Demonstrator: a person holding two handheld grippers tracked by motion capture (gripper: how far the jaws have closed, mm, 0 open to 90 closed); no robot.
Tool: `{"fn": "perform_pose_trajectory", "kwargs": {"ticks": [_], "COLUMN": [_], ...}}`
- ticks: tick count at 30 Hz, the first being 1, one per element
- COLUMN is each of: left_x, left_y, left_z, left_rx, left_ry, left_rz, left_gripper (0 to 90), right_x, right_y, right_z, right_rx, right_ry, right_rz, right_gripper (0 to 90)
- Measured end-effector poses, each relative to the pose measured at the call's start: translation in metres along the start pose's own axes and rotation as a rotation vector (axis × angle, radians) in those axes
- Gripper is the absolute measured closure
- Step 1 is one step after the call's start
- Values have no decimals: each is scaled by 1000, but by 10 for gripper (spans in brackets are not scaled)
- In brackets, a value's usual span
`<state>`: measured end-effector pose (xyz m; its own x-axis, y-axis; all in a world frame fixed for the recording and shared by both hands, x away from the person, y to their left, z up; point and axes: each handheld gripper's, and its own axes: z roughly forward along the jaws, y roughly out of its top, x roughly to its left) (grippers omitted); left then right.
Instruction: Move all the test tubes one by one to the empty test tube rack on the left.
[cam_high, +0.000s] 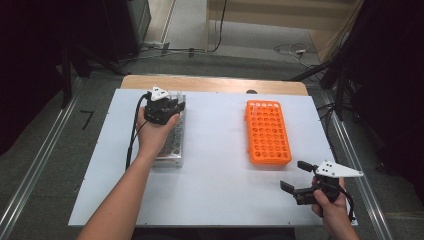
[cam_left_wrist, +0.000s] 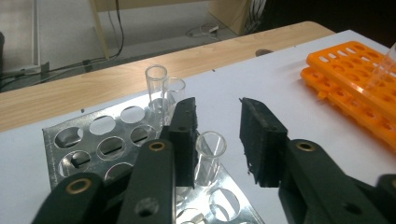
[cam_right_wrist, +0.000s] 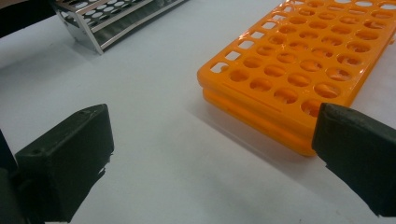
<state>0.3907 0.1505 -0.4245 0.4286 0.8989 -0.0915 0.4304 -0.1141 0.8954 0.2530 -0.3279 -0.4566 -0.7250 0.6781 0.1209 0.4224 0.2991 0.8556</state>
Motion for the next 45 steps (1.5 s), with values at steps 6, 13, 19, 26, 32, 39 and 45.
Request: {"fn": "perform_pose_trajectory", "kwargs": {"ticks": [6,13,19,26,32,39,45], "left_x": [0,-2,-6,-13,-22,-35,-46], "left_y": [0,-2,-8,-17,-25,-38,-52], "left_z": [-5,-18,-39,-68,-90,-114,-130], "left_rx": [-18,-31,-49,-87,-104,-134,-143], "left_ry": [-18,-61,-91,-114,-133,-159,-178], "left_rz": [-24,-41,-47,-31,-16,-7,-5], "left_gripper": [457,176,39,0,0,0,0], "right_x": [1,1,0,-2,-2,0,0], "right_y": [0,1,1,3,9,20,29], "right_z": [0,1,2,3,3,8,13], "right_rx": [-1,-1,4,4,-6,-11,-14], "right_ry": [4,9,11,15,24,18,14], "right_rz": [4,0,7,22,28,18,14], "right_gripper": [0,0,0,0,0,0,0]}}
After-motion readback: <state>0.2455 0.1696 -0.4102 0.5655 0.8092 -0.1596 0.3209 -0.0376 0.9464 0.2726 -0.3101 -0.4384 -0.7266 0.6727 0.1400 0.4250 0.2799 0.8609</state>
